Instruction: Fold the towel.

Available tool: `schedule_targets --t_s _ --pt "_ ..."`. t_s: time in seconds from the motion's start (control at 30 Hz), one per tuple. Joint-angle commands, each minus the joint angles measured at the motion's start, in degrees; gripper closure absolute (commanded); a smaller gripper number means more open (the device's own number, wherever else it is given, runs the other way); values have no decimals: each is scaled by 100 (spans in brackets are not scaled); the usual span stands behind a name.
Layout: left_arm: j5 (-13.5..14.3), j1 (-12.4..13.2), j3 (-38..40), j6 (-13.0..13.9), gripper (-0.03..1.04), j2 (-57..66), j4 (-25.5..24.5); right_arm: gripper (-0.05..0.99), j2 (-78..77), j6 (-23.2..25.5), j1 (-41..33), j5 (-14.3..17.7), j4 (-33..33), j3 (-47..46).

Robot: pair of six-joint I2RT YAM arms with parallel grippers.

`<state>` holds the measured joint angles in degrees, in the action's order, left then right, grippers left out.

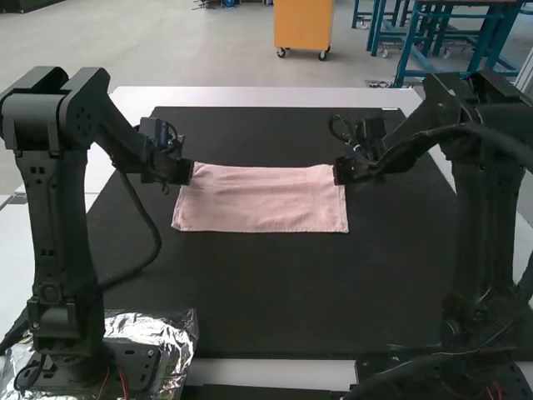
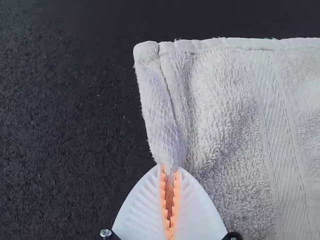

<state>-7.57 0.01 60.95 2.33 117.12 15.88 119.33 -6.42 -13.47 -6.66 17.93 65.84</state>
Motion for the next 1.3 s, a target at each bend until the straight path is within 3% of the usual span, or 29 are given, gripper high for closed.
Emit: schedule_targets --t_s 0.0,0.2,0.53,0.8,1.27 --pt "-192 113 -197 48 99 -339 135 96 -410 79 55 -161 -27 -142" --pt "-333 140 -575 57 99 -735 196 96 -815 132 187 -319 -88 -450" --pt "-341 192 -1243 48 99 -1534 144 96 -1676 149 249 -495 -264 -1118" --pt "-341 201 -1771 -92 99 -2308 -226 96 -2379 281 222 -626 -440 -1750" --pt "-289 201 -2685 -242 99 -3064 -217 96 -2845 483 196 -785 -624 -2656"
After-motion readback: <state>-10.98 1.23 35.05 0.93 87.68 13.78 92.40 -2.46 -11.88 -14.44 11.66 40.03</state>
